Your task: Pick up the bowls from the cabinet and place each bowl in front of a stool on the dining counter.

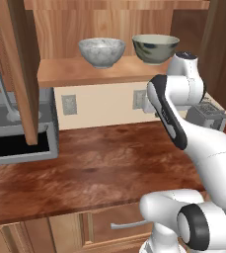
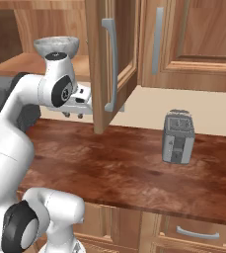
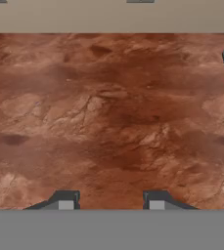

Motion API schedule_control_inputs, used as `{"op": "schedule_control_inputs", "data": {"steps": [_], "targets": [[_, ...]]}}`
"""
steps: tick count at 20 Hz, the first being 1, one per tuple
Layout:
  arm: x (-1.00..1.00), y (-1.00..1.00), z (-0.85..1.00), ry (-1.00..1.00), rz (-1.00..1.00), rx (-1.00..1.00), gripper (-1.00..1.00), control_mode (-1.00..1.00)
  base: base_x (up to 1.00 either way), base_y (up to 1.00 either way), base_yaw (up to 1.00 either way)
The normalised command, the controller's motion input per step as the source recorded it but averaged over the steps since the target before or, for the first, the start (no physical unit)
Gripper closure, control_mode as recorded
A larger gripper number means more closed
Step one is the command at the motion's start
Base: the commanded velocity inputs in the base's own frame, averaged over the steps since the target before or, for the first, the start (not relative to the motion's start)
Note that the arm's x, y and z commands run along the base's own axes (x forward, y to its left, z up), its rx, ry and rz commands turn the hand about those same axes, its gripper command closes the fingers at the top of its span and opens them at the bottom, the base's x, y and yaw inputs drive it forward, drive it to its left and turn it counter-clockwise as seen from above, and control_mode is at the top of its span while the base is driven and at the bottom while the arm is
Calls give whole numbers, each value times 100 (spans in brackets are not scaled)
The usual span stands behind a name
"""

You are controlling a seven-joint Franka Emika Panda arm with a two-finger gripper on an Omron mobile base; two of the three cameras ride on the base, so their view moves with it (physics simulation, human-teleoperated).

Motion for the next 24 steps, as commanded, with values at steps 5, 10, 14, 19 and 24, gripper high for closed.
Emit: {"op": "schedule_control_inputs", "data": {"steps": [5,10,14,19,24], "targets": [[-28,-5,19,-1,-5,0,-100,-100,0,0,0],[-77,-14,81,-12,-27,7,-100,-100,0,0,0],[-78,-10,74,-22,-40,22,-100,-100,0,0,0],[-57,-3,45,-24,-47,32,-100,-100,0,0,0],[-10,1,47,-23,-38,22,-100,-100,0,0,0]]}}
